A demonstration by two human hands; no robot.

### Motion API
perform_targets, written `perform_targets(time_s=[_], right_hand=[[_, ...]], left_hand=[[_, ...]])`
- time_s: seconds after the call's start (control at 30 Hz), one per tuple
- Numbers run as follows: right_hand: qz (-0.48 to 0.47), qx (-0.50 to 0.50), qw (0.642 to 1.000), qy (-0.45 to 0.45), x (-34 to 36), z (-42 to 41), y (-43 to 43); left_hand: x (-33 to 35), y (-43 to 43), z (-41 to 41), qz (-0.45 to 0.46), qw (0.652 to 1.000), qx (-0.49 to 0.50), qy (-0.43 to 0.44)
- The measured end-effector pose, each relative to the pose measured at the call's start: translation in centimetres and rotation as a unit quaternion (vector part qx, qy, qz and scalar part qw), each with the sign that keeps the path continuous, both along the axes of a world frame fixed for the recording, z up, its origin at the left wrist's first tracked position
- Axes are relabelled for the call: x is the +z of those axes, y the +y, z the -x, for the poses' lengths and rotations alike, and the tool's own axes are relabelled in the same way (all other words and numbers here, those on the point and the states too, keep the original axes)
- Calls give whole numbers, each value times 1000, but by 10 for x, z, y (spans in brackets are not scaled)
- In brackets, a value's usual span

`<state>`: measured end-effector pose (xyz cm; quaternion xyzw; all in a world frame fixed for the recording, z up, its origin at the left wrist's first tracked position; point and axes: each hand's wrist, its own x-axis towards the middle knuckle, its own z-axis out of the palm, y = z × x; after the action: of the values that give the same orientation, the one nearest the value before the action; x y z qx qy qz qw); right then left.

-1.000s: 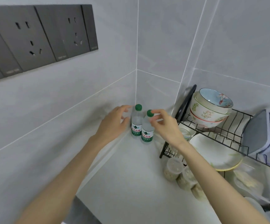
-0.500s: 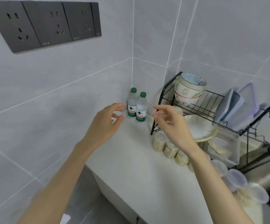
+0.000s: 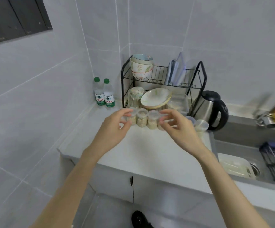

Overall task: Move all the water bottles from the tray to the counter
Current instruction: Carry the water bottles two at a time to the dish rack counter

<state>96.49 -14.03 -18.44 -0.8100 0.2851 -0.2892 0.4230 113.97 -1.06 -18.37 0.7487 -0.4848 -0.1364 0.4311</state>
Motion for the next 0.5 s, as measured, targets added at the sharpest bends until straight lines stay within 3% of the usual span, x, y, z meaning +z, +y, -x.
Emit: perform_targets(time_s=[0.23, 0.5], right_hand=[[17, -161, 987, 6, 10, 148, 35], [31, -373, 927, 11, 17, 360, 104]], left_hand=[[6, -40, 111, 12, 986, -167, 12], [23, -65, 325, 15, 925, -378, -22]])
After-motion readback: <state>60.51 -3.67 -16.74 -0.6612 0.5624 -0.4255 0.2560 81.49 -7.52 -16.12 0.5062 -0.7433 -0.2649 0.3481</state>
